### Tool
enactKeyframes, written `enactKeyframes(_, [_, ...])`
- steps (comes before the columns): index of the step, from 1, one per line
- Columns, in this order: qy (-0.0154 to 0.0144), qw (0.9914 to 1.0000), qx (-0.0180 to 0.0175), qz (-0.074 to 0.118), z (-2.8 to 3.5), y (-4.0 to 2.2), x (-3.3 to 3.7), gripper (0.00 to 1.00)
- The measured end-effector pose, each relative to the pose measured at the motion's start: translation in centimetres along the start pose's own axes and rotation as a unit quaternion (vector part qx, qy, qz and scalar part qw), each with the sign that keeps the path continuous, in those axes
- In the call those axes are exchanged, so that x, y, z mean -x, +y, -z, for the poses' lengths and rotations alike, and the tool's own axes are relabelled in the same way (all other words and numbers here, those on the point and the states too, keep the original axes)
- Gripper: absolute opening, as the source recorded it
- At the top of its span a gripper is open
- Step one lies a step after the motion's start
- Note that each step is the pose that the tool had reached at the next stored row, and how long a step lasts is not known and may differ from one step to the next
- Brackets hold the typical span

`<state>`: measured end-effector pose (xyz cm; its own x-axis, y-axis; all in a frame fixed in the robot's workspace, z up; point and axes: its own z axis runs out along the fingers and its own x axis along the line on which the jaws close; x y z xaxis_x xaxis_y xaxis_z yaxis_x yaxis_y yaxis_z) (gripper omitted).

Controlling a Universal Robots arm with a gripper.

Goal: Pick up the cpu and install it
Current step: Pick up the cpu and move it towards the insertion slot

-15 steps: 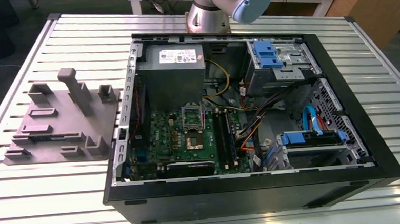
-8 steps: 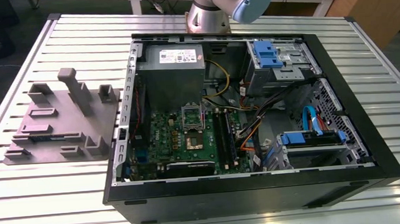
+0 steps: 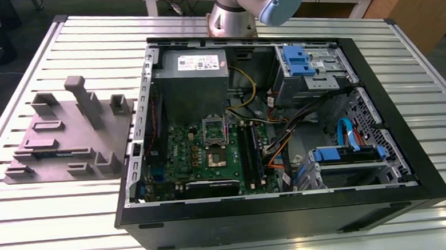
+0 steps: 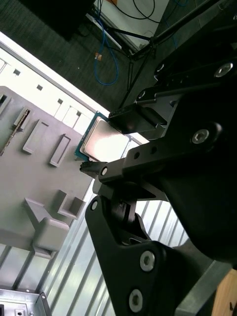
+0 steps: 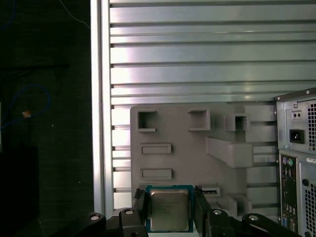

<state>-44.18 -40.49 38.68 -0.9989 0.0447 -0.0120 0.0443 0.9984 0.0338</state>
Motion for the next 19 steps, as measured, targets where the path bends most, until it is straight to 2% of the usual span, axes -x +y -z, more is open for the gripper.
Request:
enactKeyframes(11, [0.0, 1.0, 0.0, 0.0, 0.0, 0.02, 0.3, 0.47])
enactKeyframes(13, [0.0, 1.0, 0.0, 0.0, -0.01, 0.03, 0.59, 0.47])
enactKeyframes(19, [0.0, 1.0, 0.0, 0.0, 0.13, 0.03, 0.59, 0.47])
